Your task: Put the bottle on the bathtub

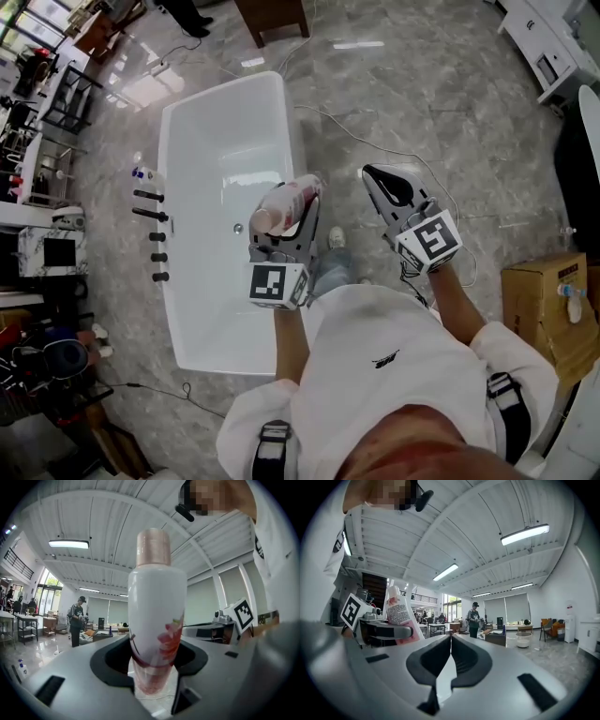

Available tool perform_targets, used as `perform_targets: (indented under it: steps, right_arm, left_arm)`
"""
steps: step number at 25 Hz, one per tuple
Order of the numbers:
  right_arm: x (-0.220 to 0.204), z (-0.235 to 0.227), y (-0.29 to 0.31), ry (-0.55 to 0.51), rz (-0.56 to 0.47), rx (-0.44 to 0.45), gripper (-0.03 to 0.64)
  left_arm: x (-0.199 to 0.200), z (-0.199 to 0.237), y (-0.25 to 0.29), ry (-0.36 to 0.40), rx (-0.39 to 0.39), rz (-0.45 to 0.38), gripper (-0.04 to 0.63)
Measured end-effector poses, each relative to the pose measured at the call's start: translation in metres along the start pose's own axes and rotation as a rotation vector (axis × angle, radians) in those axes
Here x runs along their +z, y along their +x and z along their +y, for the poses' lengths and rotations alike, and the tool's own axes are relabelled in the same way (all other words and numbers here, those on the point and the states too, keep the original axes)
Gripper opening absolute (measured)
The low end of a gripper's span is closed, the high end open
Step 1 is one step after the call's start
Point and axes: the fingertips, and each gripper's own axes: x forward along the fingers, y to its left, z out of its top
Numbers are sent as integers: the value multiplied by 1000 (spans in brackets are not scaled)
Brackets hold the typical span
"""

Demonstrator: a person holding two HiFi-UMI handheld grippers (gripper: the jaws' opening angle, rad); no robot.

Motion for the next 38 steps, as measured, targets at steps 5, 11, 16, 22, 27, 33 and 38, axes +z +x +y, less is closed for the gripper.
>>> perform_targets:
  steps: [5,11,16,22,27,33,38]
  right_arm:
    - [2,-30,62,9,13,-5,-5]
    - [-1,-66,133,13,27,-20,-5]
    - [1,-90,186,-3,30,-36,-5]
    - [-10,-121,223,9,45,-63,-5]
    - [-10,-158,253,0,31,-78,-5]
    - [-13,-214,298,-3,26,-70,-5]
    - [-17,-273,347,6,22,-40,-5]
  left_arm:
    - [2,54,51,-2,-8,11,235]
    - [5,113,110,5,-26,15,235]
    - [6,157,151,6,-42,11,235]
    - [0,191,194,-2,-59,28,235]
    - [-3,209,240,5,-76,22,235]
    - [-6,234,306,14,-72,23,235]
    - [-1,260,377,14,-56,27,235]
